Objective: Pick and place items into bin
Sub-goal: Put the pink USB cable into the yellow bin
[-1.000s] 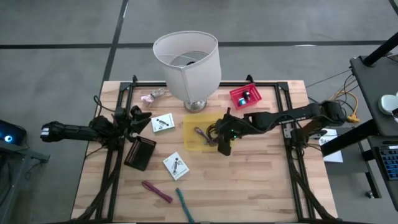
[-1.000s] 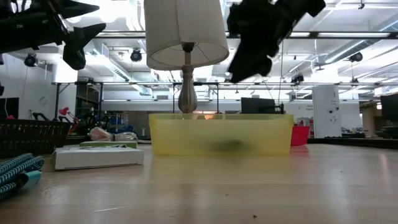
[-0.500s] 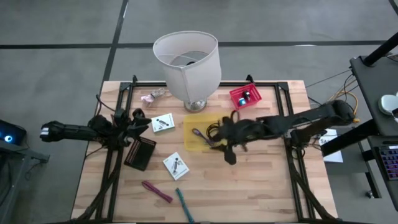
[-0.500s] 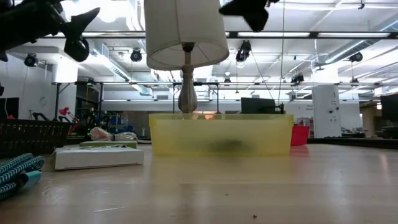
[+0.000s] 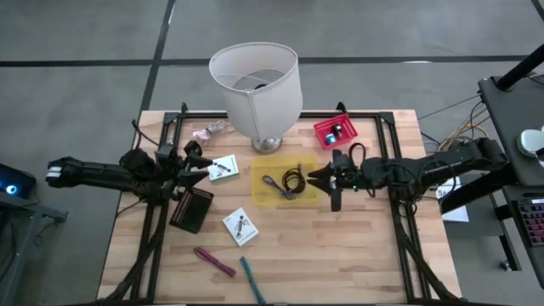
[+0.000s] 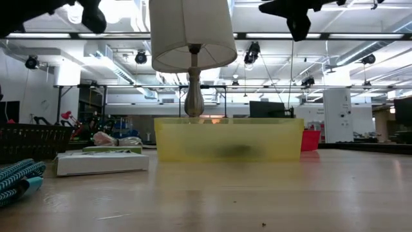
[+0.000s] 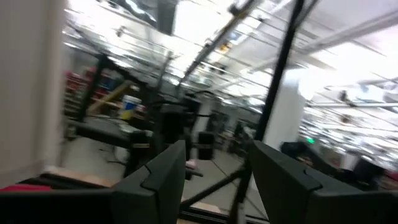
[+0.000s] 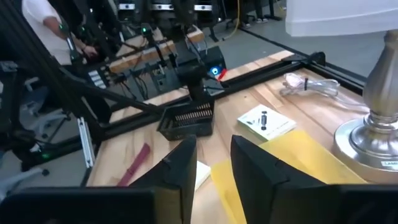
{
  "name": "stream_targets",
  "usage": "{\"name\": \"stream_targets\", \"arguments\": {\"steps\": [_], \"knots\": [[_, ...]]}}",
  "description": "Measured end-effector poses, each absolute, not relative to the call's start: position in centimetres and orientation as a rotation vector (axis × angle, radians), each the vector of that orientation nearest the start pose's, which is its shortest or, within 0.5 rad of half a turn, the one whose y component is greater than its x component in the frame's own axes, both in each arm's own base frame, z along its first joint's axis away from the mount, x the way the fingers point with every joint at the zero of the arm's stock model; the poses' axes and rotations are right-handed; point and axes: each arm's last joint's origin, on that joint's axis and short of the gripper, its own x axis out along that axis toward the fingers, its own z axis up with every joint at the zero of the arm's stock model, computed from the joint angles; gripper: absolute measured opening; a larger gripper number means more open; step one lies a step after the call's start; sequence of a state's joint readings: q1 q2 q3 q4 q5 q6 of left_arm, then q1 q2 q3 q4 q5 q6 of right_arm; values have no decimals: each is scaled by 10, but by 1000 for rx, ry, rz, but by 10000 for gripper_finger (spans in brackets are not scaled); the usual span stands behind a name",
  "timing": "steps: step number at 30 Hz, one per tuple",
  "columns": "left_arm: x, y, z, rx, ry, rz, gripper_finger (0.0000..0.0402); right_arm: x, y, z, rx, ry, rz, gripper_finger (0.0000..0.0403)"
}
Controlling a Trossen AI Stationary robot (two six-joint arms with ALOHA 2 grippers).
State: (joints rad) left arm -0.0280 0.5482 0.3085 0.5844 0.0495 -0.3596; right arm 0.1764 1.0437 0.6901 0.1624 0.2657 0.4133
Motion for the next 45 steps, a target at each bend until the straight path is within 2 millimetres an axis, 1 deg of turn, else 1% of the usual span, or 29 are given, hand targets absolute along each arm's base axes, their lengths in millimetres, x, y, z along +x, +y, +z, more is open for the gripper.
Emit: {"name": "stream_targets", "arguments": {"steps": [4,8,11,13,17,20,23,25,29,33,35,41,45], "knots": [[149,-8,293,-348,-304,-204,164,221,32,286,364,147,-121,82],[162,-9,303,-370,-206,-240,164,218,31,289,320,135,-115,82],[173,-12,304,-441,-78,-277,164,217,31,289,287,137,-113,82],[180,-15,301,-498,31,-309,164,217,31,288,263,145,-112,82],[190,-26,301,-595,207,-393,164,217,31,285,227,180,-115,82],[197,-36,292,-644,373,-418,164,216,31,282,213,206,-118,81],[199,-47,289,-671,515,-434,164,216,31,279,203,236,-124,82],[198,-55,284,-686,640,-435,164,215,30,278,199,248,-129,81],[192,-71,268,-661,918,-410,164,215,30,276,161,256,-130,82],[186,-88,248,-606,1131,-403,164,215,29,276,133,255,-161,82],[186,-95,241,-583,1189,-407,164,215,29,276,130,254,-172,82],[192,-114,223,-531,1293,-424,164,215,26,275,126,255,-189,82],[193,-125,206,-458,1370,-442,164,215,24,274,114,259,-195,82]]}}
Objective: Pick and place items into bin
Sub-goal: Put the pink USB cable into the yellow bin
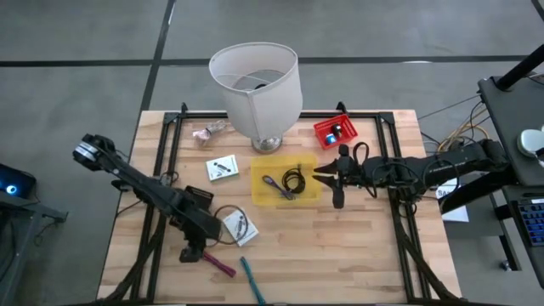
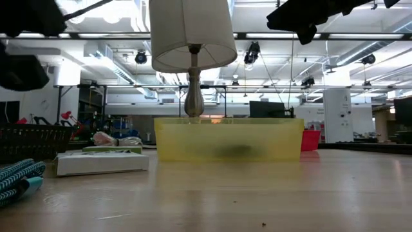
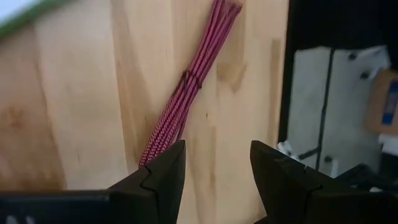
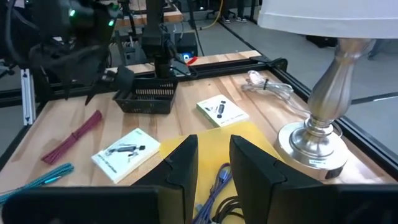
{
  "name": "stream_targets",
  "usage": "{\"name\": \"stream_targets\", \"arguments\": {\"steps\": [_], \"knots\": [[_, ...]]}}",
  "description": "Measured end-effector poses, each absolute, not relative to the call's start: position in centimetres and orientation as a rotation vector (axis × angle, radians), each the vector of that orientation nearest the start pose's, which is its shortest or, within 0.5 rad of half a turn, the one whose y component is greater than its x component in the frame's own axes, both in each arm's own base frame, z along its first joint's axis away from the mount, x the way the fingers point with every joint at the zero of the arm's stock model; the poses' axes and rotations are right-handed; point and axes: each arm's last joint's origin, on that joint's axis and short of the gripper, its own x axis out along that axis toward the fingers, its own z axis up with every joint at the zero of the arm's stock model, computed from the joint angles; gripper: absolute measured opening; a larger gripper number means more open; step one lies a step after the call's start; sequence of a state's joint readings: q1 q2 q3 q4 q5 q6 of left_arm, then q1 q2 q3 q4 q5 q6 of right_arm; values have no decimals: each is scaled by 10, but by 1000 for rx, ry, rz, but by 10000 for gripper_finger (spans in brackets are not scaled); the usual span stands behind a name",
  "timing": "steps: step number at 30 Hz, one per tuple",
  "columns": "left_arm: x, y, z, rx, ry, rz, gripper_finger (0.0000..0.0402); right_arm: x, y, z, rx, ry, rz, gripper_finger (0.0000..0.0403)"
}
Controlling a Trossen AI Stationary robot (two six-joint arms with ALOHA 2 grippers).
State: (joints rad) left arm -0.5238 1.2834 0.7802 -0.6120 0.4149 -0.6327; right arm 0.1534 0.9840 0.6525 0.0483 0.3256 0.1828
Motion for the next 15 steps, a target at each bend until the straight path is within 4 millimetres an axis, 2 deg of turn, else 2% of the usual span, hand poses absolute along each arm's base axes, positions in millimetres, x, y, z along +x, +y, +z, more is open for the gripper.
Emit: {"name": "stream_targets", "arguments": {"steps": [15], "knots": [[206,-135,162,-360,1527,-333,164,215,24,272,118,262,-197,82]]}}
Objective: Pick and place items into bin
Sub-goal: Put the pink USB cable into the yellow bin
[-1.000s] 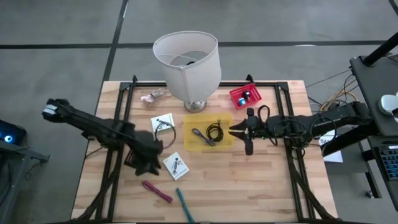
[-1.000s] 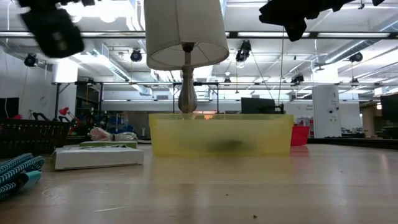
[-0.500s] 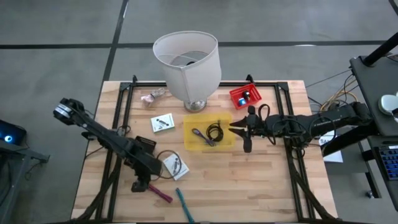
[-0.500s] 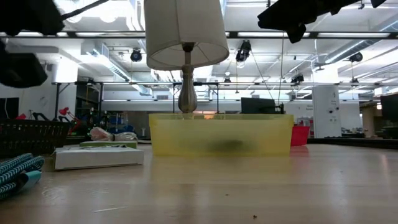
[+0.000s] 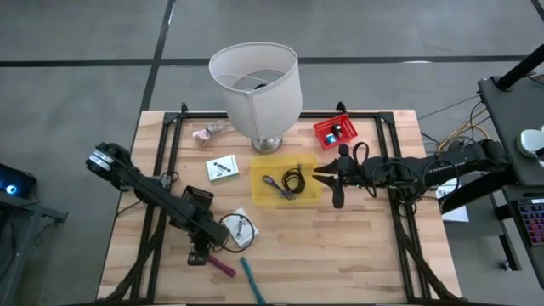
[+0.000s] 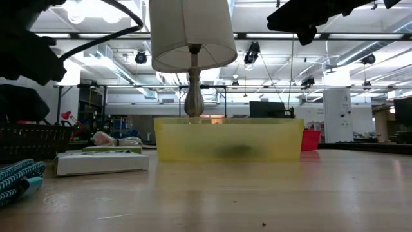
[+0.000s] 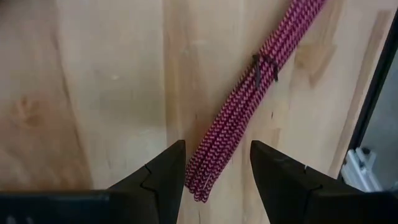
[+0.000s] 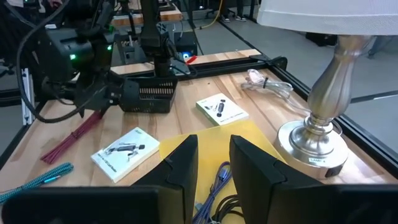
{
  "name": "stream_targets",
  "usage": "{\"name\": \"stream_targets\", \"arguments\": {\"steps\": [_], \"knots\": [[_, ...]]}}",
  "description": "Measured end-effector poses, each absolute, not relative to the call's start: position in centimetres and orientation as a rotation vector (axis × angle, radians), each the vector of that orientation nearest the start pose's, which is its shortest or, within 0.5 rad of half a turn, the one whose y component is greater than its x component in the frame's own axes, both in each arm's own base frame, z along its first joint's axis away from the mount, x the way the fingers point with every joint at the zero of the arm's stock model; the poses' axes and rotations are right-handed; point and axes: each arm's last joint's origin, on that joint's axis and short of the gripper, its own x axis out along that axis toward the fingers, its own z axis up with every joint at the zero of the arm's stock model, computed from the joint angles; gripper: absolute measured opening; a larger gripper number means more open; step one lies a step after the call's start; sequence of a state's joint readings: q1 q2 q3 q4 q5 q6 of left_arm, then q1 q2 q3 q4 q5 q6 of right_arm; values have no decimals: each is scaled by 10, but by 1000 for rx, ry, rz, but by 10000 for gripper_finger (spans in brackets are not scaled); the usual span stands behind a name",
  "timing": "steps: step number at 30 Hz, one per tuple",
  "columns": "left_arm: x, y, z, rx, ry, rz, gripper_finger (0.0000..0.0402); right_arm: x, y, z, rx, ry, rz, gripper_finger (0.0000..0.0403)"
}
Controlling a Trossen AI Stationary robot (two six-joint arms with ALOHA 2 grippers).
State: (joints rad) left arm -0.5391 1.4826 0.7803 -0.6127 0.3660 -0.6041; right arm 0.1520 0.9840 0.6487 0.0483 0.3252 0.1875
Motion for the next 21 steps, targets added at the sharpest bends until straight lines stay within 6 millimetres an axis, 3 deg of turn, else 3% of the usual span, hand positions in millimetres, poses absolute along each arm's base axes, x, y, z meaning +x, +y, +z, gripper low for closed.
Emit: {"name": "stream_targets", "arguments": {"steps": [13,21], "knots": [[209,-143,135,-310,1649,-345,164,215,24,272,115,263,-197,82],[207,-142,143,-306,1611,-345,125,215,24,272,110,263,-196,82]]}}
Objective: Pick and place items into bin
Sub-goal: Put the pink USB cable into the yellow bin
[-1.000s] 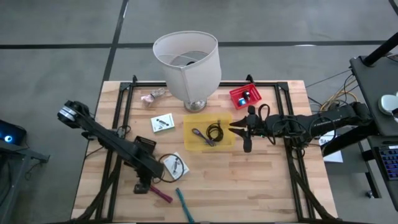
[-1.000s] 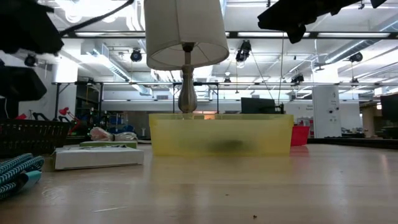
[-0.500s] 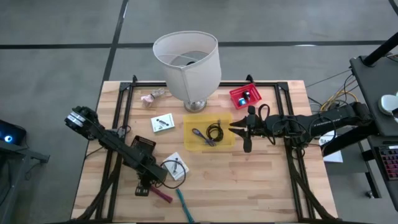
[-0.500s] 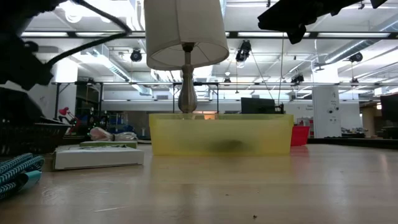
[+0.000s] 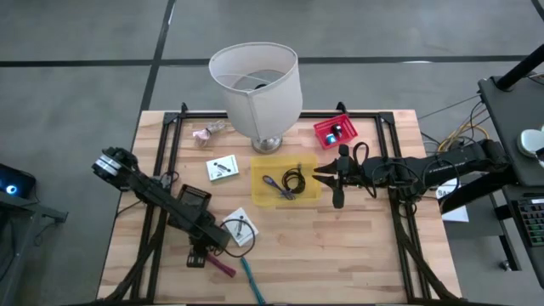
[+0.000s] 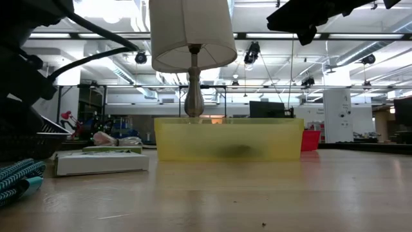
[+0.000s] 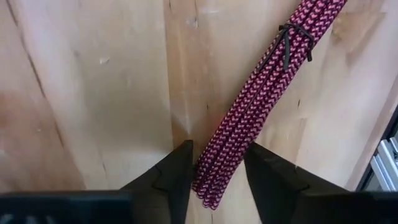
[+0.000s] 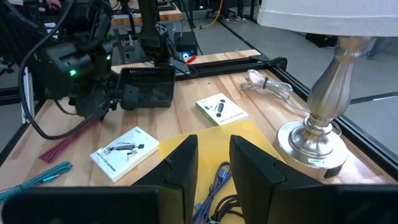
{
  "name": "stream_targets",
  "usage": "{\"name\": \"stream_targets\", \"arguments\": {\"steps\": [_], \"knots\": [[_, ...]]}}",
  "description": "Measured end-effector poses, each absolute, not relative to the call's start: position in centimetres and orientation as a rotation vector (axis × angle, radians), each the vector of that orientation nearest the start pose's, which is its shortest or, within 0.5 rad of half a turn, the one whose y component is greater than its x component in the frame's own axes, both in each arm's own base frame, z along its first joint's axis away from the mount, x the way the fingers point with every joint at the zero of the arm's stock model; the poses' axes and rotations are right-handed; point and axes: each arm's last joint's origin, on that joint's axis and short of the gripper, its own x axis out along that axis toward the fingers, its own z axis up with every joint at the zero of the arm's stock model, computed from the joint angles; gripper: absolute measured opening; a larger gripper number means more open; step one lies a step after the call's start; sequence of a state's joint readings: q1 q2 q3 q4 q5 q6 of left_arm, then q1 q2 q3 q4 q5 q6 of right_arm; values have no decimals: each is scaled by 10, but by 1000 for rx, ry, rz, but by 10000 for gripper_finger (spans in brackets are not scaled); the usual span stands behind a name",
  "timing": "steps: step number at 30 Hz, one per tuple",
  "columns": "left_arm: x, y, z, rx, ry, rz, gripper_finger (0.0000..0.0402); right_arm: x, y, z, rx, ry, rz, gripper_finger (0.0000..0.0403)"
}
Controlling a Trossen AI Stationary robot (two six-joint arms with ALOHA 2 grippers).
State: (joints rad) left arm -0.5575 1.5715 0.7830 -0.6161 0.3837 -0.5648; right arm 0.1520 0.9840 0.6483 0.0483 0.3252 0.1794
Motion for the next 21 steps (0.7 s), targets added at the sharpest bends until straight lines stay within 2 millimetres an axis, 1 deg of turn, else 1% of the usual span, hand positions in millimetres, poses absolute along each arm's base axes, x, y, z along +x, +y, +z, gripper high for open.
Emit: {"name": "stream_targets", "arguments": {"steps": [10,12,15,18,21], "knots": [[204,-143,157,-370,1592,-436,13,215,24,272,109,264,-196,82],[203,-143,160,-382,1585,-457,8,215,24,272,109,264,-196,82],[202,-142,169,-393,1555,-483,15,215,24,272,109,264,-196,82],[200,-141,184,-403,1490,-517,15,215,24,272,111,261,-196,82],[197,-136,202,-392,1391,-508,10,216,24,274,125,243,-196,82]]}}
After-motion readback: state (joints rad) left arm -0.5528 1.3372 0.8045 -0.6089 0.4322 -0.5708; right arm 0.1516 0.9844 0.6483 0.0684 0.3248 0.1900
